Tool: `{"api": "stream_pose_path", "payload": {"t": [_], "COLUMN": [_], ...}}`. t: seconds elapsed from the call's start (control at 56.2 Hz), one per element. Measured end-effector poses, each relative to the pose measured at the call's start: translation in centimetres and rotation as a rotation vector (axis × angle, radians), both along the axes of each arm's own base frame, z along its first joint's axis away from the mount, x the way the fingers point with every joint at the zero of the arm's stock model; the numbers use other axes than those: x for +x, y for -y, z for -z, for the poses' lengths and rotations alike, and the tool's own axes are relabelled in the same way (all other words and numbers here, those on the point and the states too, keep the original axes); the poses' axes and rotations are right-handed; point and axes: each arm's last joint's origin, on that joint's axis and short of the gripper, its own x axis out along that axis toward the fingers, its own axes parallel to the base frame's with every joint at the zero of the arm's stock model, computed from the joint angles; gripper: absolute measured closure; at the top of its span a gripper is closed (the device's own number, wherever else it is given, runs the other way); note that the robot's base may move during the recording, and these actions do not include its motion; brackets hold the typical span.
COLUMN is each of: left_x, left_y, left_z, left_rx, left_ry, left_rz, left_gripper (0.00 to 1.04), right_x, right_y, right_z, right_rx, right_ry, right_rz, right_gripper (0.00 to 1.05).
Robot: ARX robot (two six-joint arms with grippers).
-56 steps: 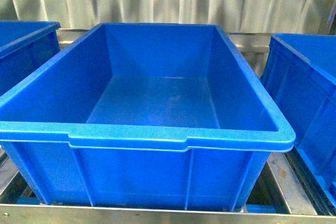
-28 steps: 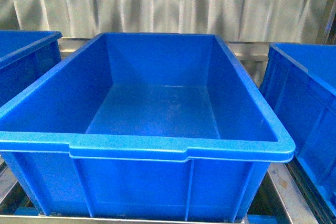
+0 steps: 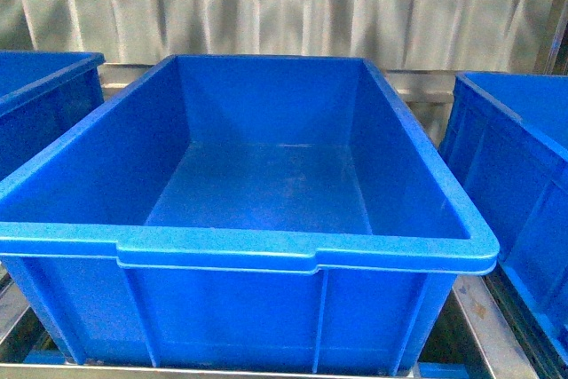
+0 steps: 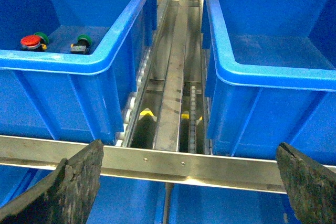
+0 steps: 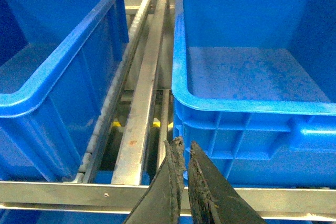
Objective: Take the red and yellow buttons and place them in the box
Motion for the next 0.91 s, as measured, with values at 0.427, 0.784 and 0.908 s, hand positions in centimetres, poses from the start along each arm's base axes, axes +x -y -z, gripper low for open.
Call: {"api": "stream_pose_path", "payload": {"t": [0.427,0.784,0.908], "left_x": [0.0,0.0,0.0], "left_y": [0.0,0.0,0.0], "left_z": [0.0,0.0,0.0], "left_rx": [0.0,0.0,0.0], "left_ry": [0.0,0.0,0.0], "left_rz": [0.0,0.001,0.002], "left_gripper": [0.08,0.08,0.08], "right_x": [-1.2,-1.2,-1.2], "right_y": [0.0,0.0,0.0], "right_z": [0.3,0.3,0.3], "right_rx": [-0.002,-0.002,-0.001], "right_ry": [-0.003,-0.004,-0.004], "right_rz": [-0.001,0.0,0.005], "right_gripper": [0.82,0.19,0.06]}}
